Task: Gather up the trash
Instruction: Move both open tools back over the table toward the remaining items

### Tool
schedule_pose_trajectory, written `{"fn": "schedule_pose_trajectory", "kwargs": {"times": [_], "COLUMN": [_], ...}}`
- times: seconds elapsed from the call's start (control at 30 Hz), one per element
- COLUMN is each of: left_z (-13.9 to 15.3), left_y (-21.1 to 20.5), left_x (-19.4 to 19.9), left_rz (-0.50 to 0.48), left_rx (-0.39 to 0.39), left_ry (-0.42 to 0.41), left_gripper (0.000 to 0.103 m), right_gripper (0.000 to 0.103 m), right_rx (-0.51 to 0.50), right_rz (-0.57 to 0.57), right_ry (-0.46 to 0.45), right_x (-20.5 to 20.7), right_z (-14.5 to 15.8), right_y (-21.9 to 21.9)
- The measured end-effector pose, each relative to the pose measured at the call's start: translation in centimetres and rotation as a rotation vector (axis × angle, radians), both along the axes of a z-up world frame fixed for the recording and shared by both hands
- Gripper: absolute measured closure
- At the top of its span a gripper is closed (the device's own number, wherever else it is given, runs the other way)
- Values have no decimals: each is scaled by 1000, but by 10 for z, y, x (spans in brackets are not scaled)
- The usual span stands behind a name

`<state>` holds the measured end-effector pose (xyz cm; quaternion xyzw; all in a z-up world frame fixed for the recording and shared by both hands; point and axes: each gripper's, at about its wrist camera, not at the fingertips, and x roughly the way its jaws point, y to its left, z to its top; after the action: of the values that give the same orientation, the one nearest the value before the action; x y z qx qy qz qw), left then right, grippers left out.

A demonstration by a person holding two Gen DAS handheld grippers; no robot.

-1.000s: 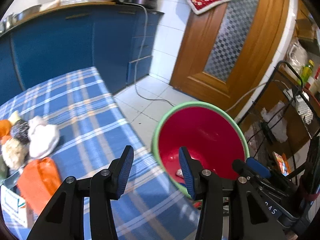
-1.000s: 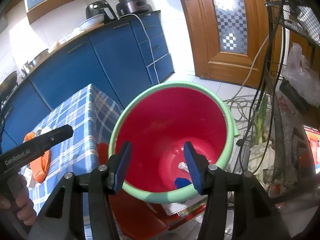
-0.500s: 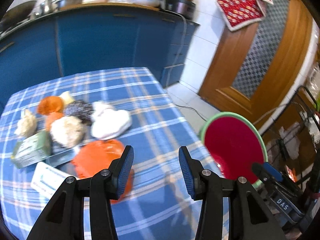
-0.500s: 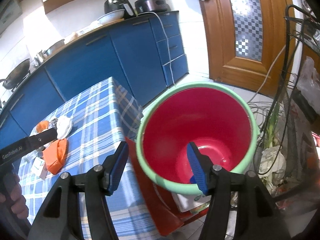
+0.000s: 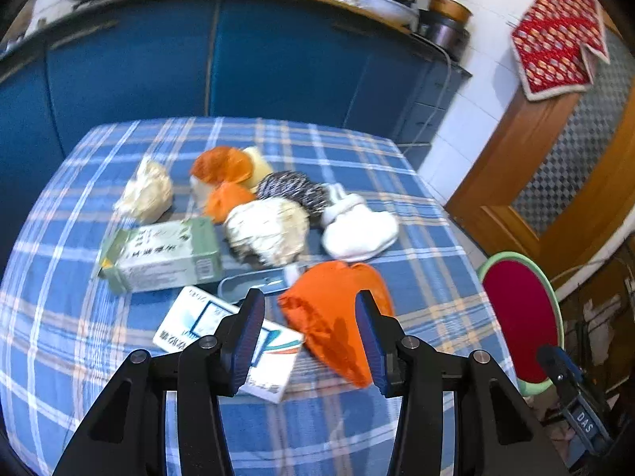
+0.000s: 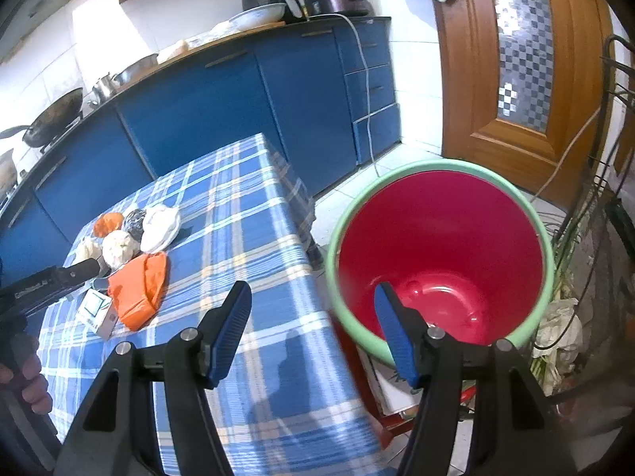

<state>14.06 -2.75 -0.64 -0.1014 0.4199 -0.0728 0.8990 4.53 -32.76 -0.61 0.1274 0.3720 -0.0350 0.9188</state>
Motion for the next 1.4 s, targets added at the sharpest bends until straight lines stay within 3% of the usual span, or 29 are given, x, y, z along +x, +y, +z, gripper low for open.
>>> {"fn": "schedule_pose_trajectory", "kwargs": {"times": [0.17,0.47,0.7,0.8,1.1,1.4], "left_z": [-11,-27,-25,-21,-25,-39], "left_y": [6,5,7,9,-9,6], "left_x": [7,18,13,4,-20,-25], "left_rz": [33,100,132,117,7,36], "left_rx": [11,135,129,87,147,202], "left_ry": [23,68,91,92,118,140], "left_gripper": [54,54,52,50,46,46], "right_gripper": [37,37,37,37,37,37], "right_rx": [-6,-9,-1,4,16,18], "right_rz": [31,44,58,62,60,74], "right_ry": [2,8,13,11,8,8], "right_x": [2,2,4,4,4,4], "right_z": [0,-1,-5,-5,-7,-5], "right_y": [12,18,22,23,21,25]}}
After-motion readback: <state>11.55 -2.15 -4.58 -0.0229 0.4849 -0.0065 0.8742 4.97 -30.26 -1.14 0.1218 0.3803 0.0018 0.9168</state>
